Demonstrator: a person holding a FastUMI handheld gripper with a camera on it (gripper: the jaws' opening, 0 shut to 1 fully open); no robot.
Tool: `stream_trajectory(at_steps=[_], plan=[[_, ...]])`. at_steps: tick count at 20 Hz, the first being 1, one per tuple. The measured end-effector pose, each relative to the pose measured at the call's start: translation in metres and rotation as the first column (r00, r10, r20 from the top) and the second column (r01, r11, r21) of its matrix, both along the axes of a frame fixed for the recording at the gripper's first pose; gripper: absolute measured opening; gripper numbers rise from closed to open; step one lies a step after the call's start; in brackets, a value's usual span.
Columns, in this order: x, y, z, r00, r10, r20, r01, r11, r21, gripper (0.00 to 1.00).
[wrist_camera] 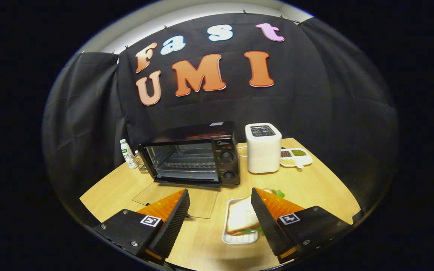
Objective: Open the toaster oven, put the food inside, and close the toaster oven door.
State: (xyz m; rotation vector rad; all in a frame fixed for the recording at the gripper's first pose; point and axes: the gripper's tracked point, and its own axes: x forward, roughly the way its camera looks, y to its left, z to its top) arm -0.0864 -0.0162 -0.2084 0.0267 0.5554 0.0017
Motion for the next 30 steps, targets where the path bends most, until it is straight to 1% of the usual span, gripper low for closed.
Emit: stream_trajectory(at_steps=[1, 4, 5, 7, 8, 11, 12, 13, 14, 15, 16, 17, 18, 19, 20, 21, 22, 23, 24, 25, 27, 30], plan=[[-0.004, -0.015, -0.001, 1.0, -0.012, -0.012, 0.012, 1.0, 0.015, 0.97], [-0.009, -0.057, -0.011, 0.995, -0.084, -0.054, 0.086, 0.996, 0.026, 0.98], [-0.011, -0.067, -0.021, 0.991, -0.106, -0.082, 0.11, 0.993, 0.045, 0.98], [-0.011, -0.079, -0.041, 0.984, -0.121, -0.132, 0.136, 0.985, 0.109, 0.99], [-0.009, -0.081, -0.05, 0.981, -0.118, -0.153, 0.141, 0.979, 0.146, 0.98], [-0.001, -0.093, -0.077, 0.965, -0.137, -0.223, 0.192, 0.95, 0.246, 0.97], [0.001, -0.092, -0.085, 0.962, -0.122, -0.246, 0.192, 0.94, 0.282, 0.96], [0.002, -0.089, -0.089, 0.958, -0.116, -0.263, 0.202, 0.923, 0.328, 0.94], [0.004, -0.083, -0.092, 0.955, -0.1, -0.28, 0.203, 0.908, 0.367, 0.93], [0.007, -0.082, -0.093, 0.954, -0.101, -0.281, 0.212, 0.893, 0.398, 0.91], [0.009, -0.08, -0.094, 0.952, -0.084, -0.293, 0.207, 0.884, 0.419, 0.89], [0.007, -0.08, -0.096, 0.948, -0.073, -0.309, 0.21, 0.872, 0.441, 0.84], [0.009, -0.079, -0.096, 0.944, -0.06, -0.326, 0.216, 0.856, 0.469, 0.83], [0.008, -0.076, -0.096, 0.937, -0.05, -0.347, 0.228, 0.839, 0.494, 0.76], [0.011, -0.071, -0.096, 0.933, -0.026, -0.358, 0.222, 0.826, 0.517, 0.72], [0.01, -0.068, -0.098, 0.927, -0.012, -0.375, 0.226, 0.815, 0.533, 0.65], [0.012, -0.066, -0.098, 0.922, 0.003, -0.387, 0.233, 0.794, 0.561, 0.61], [0.009, -0.065, -0.099, 0.913, 0.014, -0.408, 0.248, 0.776, 0.58, 0.53], [0.013, -0.067, -0.1, 0.911, 0.0, -0.412, 0.269, 0.757, 0.595, 0.49], [0.011, -0.066, -0.101, 0.908, -0.001, -0.42, 0.277, 0.753, 0.597, 0.41], [0.009, -0.065, -0.101, 0.909, 0.001, -0.417, 0.269, 0.763, 0.588, 0.35], [0.012, -0.065, -0.093, 0.915, -0.022, -0.403, 0.267, 0.782, 0.563, 0.29]])
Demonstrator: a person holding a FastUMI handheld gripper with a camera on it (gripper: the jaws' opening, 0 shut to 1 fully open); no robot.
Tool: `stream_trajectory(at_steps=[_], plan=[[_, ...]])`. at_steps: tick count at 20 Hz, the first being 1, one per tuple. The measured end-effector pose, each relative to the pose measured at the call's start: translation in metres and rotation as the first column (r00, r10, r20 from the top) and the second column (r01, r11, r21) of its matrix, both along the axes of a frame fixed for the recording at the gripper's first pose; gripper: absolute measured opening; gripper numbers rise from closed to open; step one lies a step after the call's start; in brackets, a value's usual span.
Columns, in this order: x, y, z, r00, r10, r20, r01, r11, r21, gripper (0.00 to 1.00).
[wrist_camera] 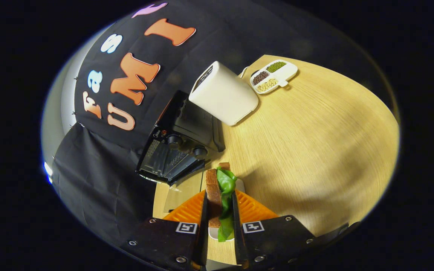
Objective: Open the toaster oven, put the food inside, and close the toaster oven door.
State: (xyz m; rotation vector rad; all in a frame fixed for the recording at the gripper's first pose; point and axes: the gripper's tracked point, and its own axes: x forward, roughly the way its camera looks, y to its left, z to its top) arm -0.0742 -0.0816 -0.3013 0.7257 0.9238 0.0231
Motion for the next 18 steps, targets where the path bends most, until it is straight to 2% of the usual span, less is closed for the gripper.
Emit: stream_trajectory(at_steps=[3, 7, 10, 18], plan=[[0.006, -0.002, 0.017, 0.999, -0.022, 0.043, 0.023, 0.999, -0.029, 0.29], [0.018, 0.013, 0.047, 0.991, -0.037, 0.128, 0.039, 0.999, -0.008, 0.29], [0.029, 0.035, 0.061, 0.983, -0.042, 0.177, 0.038, 0.999, 0.029, 0.29], [0.069, 0.116, 0.061, 0.975, -0.051, 0.216, 0.023, 0.991, 0.13, 0.29]])
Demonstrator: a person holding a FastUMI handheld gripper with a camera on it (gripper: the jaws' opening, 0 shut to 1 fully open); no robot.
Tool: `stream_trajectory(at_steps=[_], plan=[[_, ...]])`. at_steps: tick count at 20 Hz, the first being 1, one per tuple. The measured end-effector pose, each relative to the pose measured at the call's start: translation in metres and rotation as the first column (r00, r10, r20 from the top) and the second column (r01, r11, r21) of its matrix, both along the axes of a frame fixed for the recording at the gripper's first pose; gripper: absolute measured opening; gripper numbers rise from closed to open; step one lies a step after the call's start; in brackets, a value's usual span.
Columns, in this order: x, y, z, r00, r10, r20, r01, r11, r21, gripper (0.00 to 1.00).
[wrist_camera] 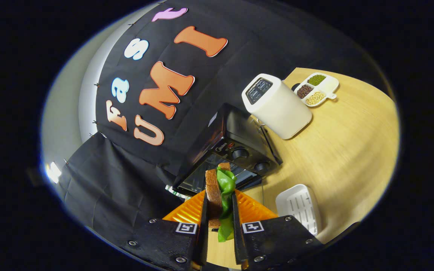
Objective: Open the toaster oven, put the food inside, and close the toaster oven door.
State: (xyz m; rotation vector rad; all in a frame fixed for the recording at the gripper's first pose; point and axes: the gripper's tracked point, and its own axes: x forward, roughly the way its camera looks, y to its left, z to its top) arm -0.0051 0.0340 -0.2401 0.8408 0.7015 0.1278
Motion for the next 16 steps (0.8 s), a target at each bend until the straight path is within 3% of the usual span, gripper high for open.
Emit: stream_trajectory(at_steps=[7, 16], plan=[[0.034, 0.063, -0.02, 1.0, -0.012, -0.005, 0.012, 0.999, 0.04, 0.29], [0.069, 0.098, -0.047, 0.99, -0.142, 0.012, 0.141, 0.989, 0.038, 0.29]])
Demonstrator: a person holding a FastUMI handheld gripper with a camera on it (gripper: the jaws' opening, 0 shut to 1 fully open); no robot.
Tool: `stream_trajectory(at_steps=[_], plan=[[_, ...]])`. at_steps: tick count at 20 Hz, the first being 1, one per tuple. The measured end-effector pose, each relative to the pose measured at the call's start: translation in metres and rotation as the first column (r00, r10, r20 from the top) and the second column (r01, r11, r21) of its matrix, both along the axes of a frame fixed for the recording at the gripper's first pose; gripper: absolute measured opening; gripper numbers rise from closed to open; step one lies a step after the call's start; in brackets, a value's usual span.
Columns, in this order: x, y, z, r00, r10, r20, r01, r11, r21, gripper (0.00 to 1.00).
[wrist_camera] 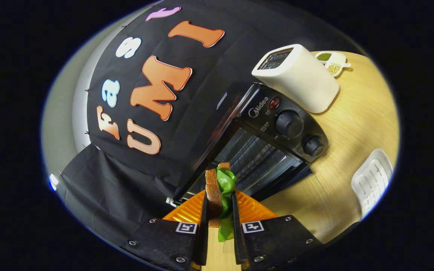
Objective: Open the toaster oven, put the food inside, and close the toaster oven door.
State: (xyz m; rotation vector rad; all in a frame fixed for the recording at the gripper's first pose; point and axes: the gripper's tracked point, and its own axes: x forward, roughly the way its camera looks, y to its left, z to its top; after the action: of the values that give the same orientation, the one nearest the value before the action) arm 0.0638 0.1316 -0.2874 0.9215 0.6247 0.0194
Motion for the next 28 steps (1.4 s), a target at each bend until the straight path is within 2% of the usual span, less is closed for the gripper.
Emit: stream_trajectory(at_steps=[4, 12, 20, 26, 28], plan=[[0.017, 0.011, -0.011, 0.996, -0.076, 0.039, 0.076, 0.997, 0.004, 0.29], [0.048, 0.019, -0.024, 0.976, -0.18, 0.124, 0.18, 0.984, 0.013, 0.29], [0.067, 0.009, -0.045, 0.955, -0.267, 0.126, 0.271, 0.962, -0.019, 0.29], [0.072, 0.005, -0.049, 0.95, -0.257, 0.179, 0.288, 0.941, -0.177, 0.3], [0.072, -0.005, -0.052, 0.948, -0.255, 0.193, 0.303, 0.907, -0.293, 0.35]])
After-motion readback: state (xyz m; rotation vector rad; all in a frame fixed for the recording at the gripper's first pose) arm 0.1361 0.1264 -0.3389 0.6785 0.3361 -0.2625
